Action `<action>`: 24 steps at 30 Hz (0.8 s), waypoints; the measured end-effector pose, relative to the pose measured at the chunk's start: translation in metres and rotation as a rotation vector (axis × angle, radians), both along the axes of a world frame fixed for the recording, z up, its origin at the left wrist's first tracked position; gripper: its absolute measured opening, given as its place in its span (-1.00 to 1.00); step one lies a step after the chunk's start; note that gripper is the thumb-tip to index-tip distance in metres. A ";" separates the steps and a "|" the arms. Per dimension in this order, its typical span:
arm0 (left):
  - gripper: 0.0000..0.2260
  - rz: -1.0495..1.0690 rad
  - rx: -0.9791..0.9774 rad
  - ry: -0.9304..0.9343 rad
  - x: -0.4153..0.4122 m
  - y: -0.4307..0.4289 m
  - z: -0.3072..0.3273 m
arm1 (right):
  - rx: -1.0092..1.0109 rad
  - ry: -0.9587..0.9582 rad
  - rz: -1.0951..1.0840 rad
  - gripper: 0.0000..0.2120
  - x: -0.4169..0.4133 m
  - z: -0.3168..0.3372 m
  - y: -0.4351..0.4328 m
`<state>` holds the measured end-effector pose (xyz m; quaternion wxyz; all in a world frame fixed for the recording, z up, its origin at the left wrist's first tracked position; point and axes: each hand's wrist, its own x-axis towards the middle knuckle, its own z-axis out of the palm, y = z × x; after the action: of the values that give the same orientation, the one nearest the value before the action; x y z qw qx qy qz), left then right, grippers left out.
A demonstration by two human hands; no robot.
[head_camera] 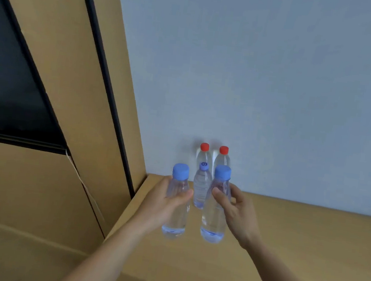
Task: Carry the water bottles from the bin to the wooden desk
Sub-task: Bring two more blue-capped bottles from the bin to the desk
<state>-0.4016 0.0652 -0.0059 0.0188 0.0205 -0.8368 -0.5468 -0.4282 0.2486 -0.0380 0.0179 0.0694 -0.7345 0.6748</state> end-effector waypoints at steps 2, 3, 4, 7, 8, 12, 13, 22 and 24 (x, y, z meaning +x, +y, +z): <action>-0.88 -0.046 -0.065 -0.033 -0.031 0.001 -0.017 | 0.089 -0.021 -0.032 -0.88 -0.019 -0.018 0.001; -0.85 -0.069 -0.075 -0.061 -0.047 0.002 -0.025 | 0.128 -0.044 -0.045 -0.87 -0.029 -0.026 0.001; -0.78 -0.084 -0.084 -0.087 -0.062 0.002 -0.036 | 0.159 -0.072 -0.054 -0.87 -0.038 -0.036 0.002; -0.56 -0.096 -0.120 -0.155 -0.099 0.001 -0.069 | 0.208 -0.166 -0.116 -0.85 -0.055 -0.056 0.002; -0.55 -0.103 -0.121 -0.173 -0.111 0.001 -0.080 | 0.217 -0.190 -0.137 -0.83 -0.060 -0.062 0.001; -0.83 -0.151 -0.128 -0.227 -0.145 0.004 -0.102 | 0.264 -0.292 -0.207 -0.86 -0.088 -0.074 -0.001; -0.89 -0.162 -0.121 -0.230 -0.153 0.005 -0.108 | 0.272 -0.314 -0.225 -0.86 -0.094 -0.077 -0.002; -0.78 -0.153 -0.228 -0.230 -0.186 0.016 -0.145 | 0.319 -0.388 -0.265 -0.83 -0.134 -0.100 -0.014; -0.86 -0.163 -0.240 -0.239 -0.188 0.017 -0.149 | 0.321 -0.393 -0.256 -0.81 -0.137 -0.100 -0.017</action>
<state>-0.5895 0.0819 -0.1548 -0.1229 0.0153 -0.8911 -0.4365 -0.5652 0.2320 -0.1377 -0.0509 -0.1541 -0.8241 0.5427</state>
